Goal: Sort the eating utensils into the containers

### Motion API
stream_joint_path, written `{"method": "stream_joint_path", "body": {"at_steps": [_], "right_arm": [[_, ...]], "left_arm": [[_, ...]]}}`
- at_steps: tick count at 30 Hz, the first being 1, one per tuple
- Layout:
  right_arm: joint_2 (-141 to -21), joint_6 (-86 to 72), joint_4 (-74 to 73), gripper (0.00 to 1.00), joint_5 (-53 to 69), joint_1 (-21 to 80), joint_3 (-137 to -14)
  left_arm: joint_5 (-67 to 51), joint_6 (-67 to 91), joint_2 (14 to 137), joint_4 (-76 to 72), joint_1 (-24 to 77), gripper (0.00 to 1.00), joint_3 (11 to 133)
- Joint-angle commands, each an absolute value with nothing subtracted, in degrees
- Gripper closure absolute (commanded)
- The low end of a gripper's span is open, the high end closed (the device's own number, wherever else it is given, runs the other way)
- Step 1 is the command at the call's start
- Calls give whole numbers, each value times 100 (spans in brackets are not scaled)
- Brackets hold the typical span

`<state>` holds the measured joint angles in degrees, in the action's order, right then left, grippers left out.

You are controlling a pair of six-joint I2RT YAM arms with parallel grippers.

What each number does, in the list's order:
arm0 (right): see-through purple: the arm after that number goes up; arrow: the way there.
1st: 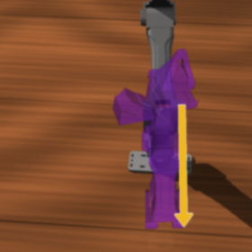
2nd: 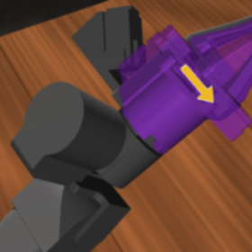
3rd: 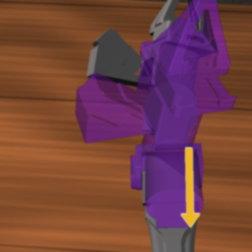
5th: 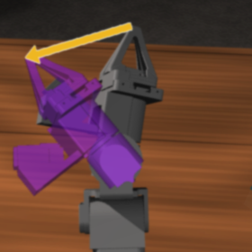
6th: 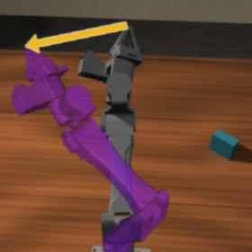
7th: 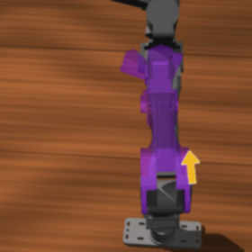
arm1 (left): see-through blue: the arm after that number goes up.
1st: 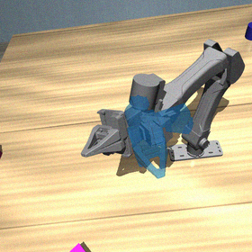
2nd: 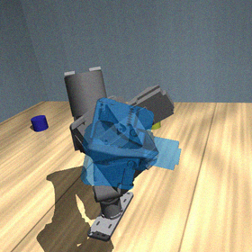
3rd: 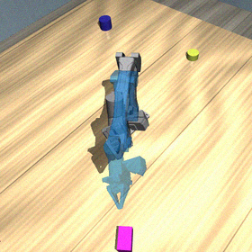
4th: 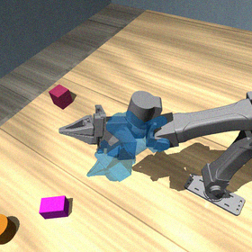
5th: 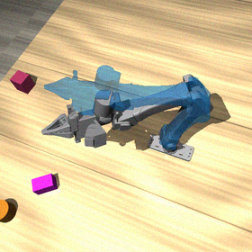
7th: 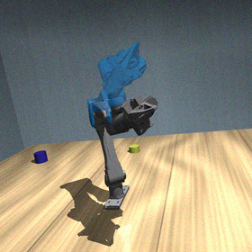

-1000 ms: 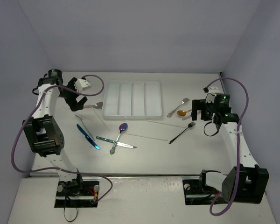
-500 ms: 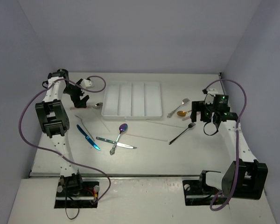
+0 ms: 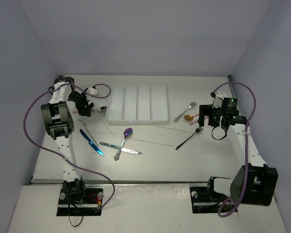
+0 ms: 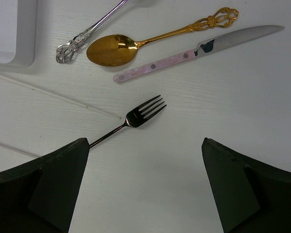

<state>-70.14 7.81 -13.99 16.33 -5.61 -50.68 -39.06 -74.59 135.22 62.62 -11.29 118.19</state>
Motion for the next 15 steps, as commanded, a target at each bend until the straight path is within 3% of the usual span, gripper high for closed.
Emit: {"method": "stream_joint_path", "body": {"at_steps": [1,4,15], "right_arm": [[-7005,867,-1274,0,1705,-589,-5309],[-7009,861,-1283,0,1718,-589,-5309],[-6995,879,-1292,0,1749,-589,-5309]], "left_arm": [[-3808,-7719,13447,6460,-1169,30,12035],[-3674,-7734,13487,6460,-1173,41,12028],[-3230,-7533,13684,6451,-1250,64,12335]]}}
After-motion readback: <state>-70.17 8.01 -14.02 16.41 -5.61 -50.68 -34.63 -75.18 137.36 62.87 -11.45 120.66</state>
